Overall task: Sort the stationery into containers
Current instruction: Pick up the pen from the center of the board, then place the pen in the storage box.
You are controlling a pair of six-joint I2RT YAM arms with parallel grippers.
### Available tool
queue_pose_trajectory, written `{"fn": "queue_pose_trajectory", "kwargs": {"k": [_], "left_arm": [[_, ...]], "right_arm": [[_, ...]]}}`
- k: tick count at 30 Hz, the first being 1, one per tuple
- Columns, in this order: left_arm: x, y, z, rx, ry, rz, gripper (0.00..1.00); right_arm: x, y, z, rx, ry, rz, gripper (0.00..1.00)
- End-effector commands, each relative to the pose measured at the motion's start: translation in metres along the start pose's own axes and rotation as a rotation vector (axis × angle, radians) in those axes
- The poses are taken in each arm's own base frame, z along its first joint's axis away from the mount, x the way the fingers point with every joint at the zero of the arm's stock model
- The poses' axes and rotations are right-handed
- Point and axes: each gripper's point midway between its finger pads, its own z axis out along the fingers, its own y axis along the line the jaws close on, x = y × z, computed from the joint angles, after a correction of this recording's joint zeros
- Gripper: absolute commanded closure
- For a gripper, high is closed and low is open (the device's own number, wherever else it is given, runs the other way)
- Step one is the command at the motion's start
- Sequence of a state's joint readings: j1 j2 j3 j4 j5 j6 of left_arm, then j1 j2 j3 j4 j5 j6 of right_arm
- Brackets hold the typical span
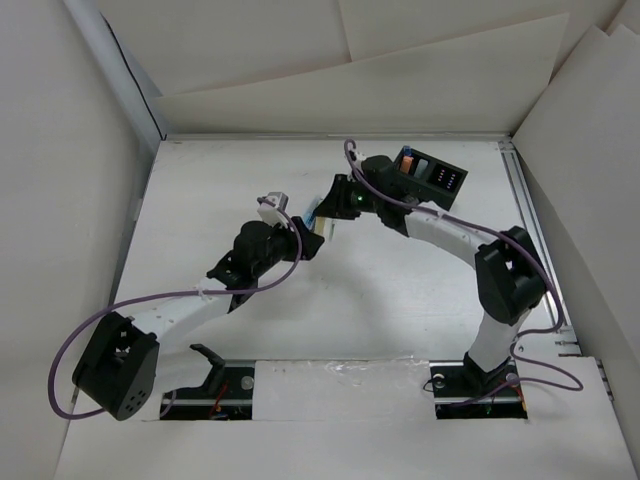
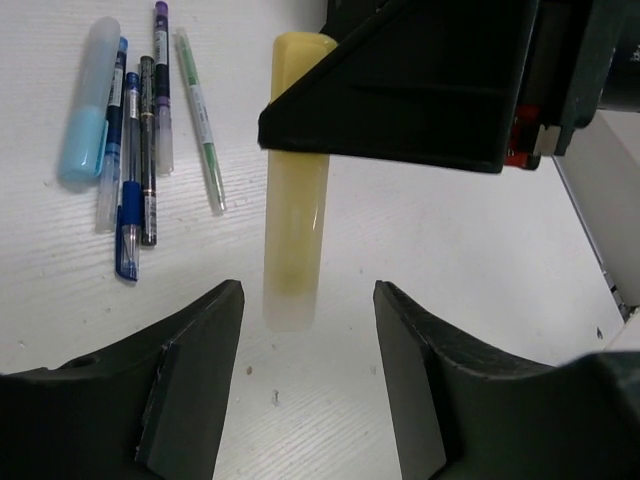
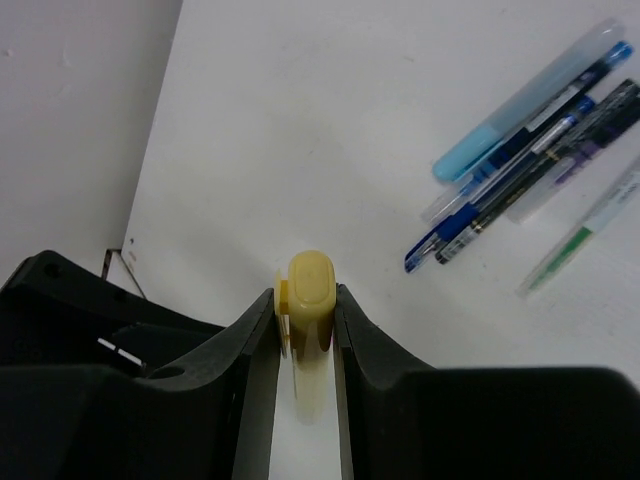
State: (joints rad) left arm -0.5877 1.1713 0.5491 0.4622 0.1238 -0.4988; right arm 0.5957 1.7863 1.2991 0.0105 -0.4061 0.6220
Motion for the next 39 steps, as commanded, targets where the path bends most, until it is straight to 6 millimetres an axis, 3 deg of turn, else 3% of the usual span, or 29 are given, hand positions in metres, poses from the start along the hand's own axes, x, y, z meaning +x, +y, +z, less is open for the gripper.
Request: {"fn": "queue_pose_trajectory", "kwargs": {"k": [1,3,7,8,10,11,15,19,22,26,27,28,33,35,37,39], "left_arm": [[-0.021,-0.016,0.002,0.057,-0.07,0.019,0.48],[-0.026,-0.015,0.0,0.045,-0.089,0.019,0.48],[-0.028,-0.01,-0.001,0.021,-0.107,0.008,0.48],[-0.025,-0.005,-0.001,0.002,-0.106,0.007,0.48],[-0.022,0.002,0.0,-0.032,-0.101,0.005,0.48],[-0.024,0.006,0.0,-0.05,-0.112,0.004,0.48],[-0.013,0.03,0.006,-0.157,-0.092,-0.007,0.48],[-0.018,0.042,0.011,-0.235,-0.101,-0.005,0.5],[-0.011,0.056,0.015,-0.301,-0.083,-0.001,0.51],[-0.018,0.063,0.023,-0.356,-0.091,-0.005,0.52],[-0.012,0.067,0.026,-0.367,-0.075,-0.013,0.52],[-0.013,0.074,0.027,-0.394,-0.075,-0.015,0.52],[-0.009,0.088,0.032,-0.436,-0.061,-0.05,0.53],[-0.005,0.091,0.037,-0.446,-0.048,-0.059,0.53],[-0.006,0.093,0.038,-0.465,-0.044,-0.057,0.53],[-0.008,0.097,0.039,-0.49,-0.048,-0.053,0.53]], "right_arm": [[-0.053,0.004,-0.022,0.006,-0.157,-0.038,0.96],[-0.073,0.001,-0.037,0.019,-0.212,-0.038,0.96],[-0.123,-0.033,-0.077,0.112,-0.358,-0.013,0.97],[-0.14,-0.053,-0.093,0.161,-0.412,0.004,0.97],[-0.165,-0.07,-0.117,0.229,-0.502,0.016,0.97],[-0.182,-0.093,-0.139,0.308,-0.578,0.037,0.97],[-0.221,-0.141,-0.191,0.51,-0.758,0.086,0.97],[-0.245,-0.175,-0.216,0.644,-0.854,0.107,0.97],[-0.261,-0.182,-0.224,0.709,-0.896,0.075,0.97],[-0.269,-0.2,-0.219,0.805,-0.9,0.033,0.97],[-0.264,-0.204,-0.214,0.829,-0.876,0.017,0.97],[-0.268,-0.204,-0.221,0.855,-0.896,0.011,0.97],[-0.252,-0.219,-0.197,0.895,-0.834,-0.003,0.97],[-0.251,-0.217,-0.196,0.907,-0.839,-0.003,0.97],[-0.24,-0.219,-0.177,0.909,-0.803,-0.008,0.97],[-0.234,-0.218,-0.172,0.918,-0.794,-0.01,0.97]]}}
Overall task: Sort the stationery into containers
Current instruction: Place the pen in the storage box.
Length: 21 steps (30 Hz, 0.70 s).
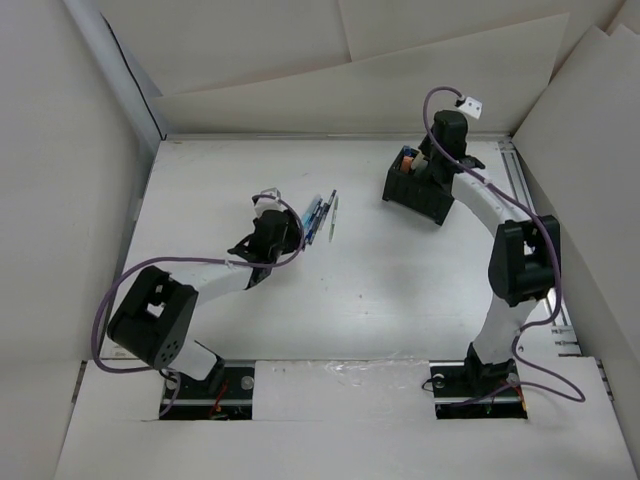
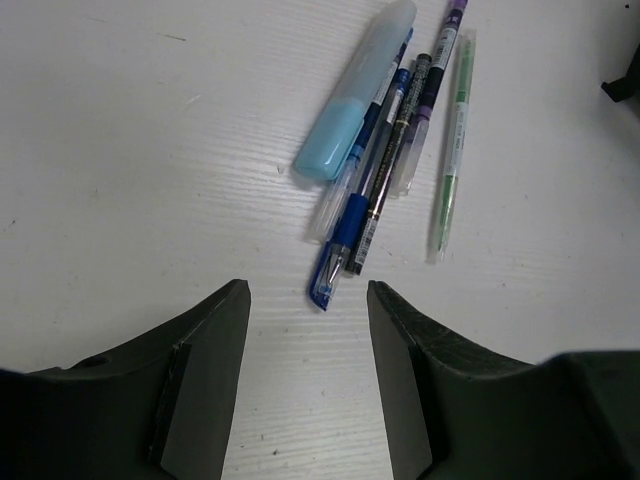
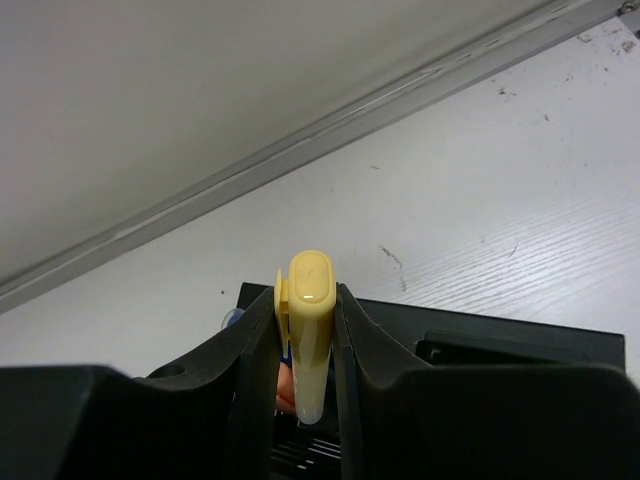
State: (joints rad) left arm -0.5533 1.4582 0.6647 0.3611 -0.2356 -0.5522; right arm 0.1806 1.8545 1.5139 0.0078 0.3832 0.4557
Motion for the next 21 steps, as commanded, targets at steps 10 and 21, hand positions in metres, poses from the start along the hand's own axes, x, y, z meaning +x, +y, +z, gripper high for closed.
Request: {"fn": "queue_pose_trajectory", "kwargs": {"k": [10,21], "left_arm": [[-0.038,-0.009,0.019,-0.089,-0.06,0.001,0.53],[-0.039,-0.014,0.048,-0.131,-0.012,0.101,0.56]], "right_arm": [[-0.001,0.021,-0.02,0.007,-0.052,-0.025,0.5],[-0.02,0.033,-0.084,-0.099,-0.069,0.066,0.36]]}}
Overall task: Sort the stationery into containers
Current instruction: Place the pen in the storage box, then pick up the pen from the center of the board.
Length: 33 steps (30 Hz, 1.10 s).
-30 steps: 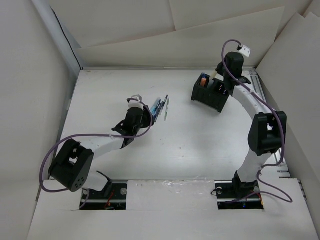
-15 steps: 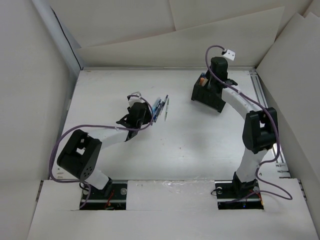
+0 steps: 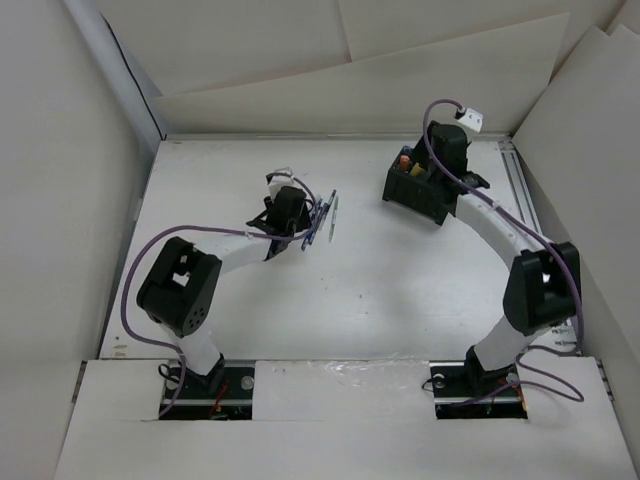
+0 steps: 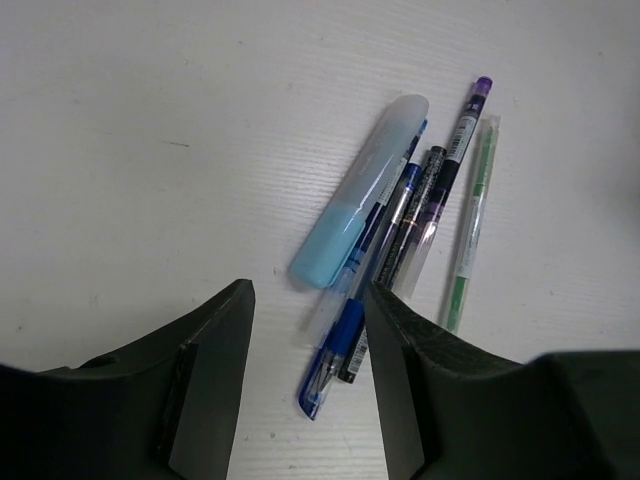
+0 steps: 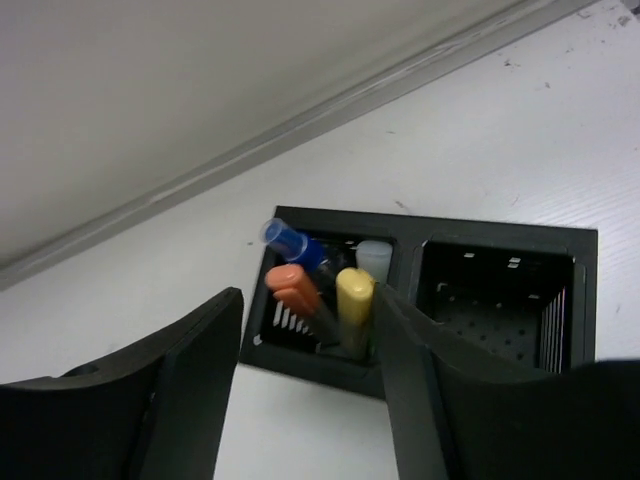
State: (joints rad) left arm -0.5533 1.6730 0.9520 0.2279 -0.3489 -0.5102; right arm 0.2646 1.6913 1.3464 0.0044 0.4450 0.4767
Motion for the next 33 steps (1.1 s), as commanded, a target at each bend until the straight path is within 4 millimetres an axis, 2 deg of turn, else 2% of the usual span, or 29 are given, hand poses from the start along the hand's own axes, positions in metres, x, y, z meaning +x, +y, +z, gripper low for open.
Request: {"fn": "queue_pose_trajectory", "kwargs": {"k": [1,3,4,5,6,8,13,14,19,21,24,26,31,33], "left_arm": [[-0.009,-0.004,0.005,0.0,-0.006,0.044,0.56],[0.0,-0.008,0.012,0.017,0.02,0.061,0.58],[0.0,-0.01,0.014,0.025,0.025,0.079,0.59],[0.006,-0.009,0.017,0.026,0.04,0.095,0.61],[0.005,-0.012,0.017,0.044,0.034,0.099,0.62],[0.003,-0.015,0.017,0.059,0.027,0.108,0.62],[0.011,-0.017,0.022,0.085,0.04,0.149,0.62],[0.011,-0.018,0.024,0.084,0.041,0.149,0.62],[0.021,-0.012,0.037,0.052,0.06,0.182,0.63],[0.019,-0.007,0.04,0.016,0.049,0.171,0.67],[0.02,-0.006,0.042,0.001,0.053,0.163,0.69],[0.014,-0.01,0.043,0.01,0.036,0.156,0.69],[0.01,-0.014,0.043,0.023,0.032,0.161,0.73],[0.008,-0.016,0.039,0.036,0.029,0.157,0.72]], "right_arm": [[-0.028,0.025,-0.043,-0.106,-0.061,0.068,0.41],[-0.02,0.026,-0.053,-0.125,-0.045,0.073,0.61],[-0.007,0.025,-0.058,-0.138,-0.017,0.06,0.72],[-0.009,0.025,-0.065,-0.153,-0.02,0.074,0.8],[-0.004,0.027,-0.07,-0.167,-0.008,0.069,0.93],[0.006,0.028,-0.082,-0.203,0.02,0.071,1.0],[0.019,0.032,-0.096,-0.24,0.048,0.07,0.98],[0.022,0.038,-0.1,-0.264,0.062,0.066,0.97],[0.038,0.042,-0.095,-0.274,0.102,0.049,0.93],[0.039,0.043,-0.096,-0.283,0.107,0.048,0.93],[0.046,0.047,-0.097,-0.299,0.124,0.031,0.92],[0.044,0.052,-0.099,-0.311,0.12,0.032,0.92],[0.052,0.052,-0.095,-0.309,0.14,0.023,0.92],[0.052,0.052,-0.095,-0.31,0.139,0.014,0.92]]}}
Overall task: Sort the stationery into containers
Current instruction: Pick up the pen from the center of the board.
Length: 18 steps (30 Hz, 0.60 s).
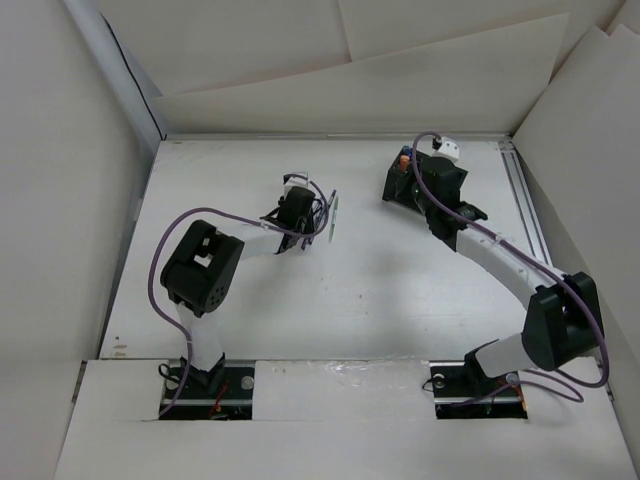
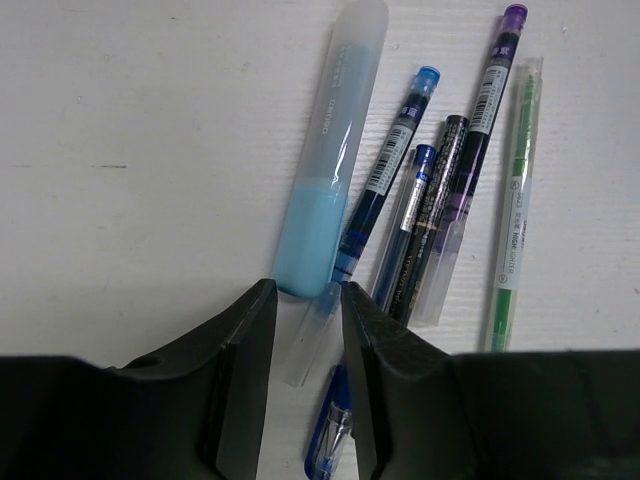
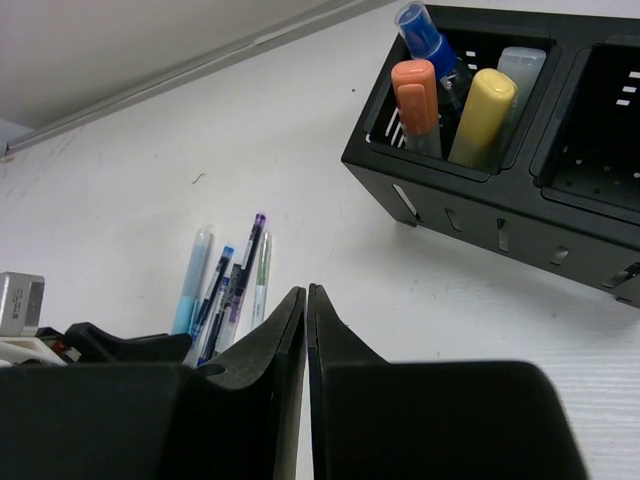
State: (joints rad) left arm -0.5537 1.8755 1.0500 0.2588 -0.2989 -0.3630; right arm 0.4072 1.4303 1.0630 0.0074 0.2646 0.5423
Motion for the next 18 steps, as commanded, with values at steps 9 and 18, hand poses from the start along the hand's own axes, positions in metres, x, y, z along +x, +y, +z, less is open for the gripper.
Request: {"fn": "queue_pose_trajectory", "kwargs": {"k": [9,18], "left_arm": [[-0.042,-0.012,-0.017,0.058,-0.112,-0.037,0.6],[-0.057,-0.018,0.003,0.011,-0.113,-0.034,0.64]], "right_arm": [[-0.004,0.02,0.003,-0.063,-0.008,-0.017,0.75],[-0.001,0.019,0.005,-0.058,0.0,-0.019,0.75]]}}
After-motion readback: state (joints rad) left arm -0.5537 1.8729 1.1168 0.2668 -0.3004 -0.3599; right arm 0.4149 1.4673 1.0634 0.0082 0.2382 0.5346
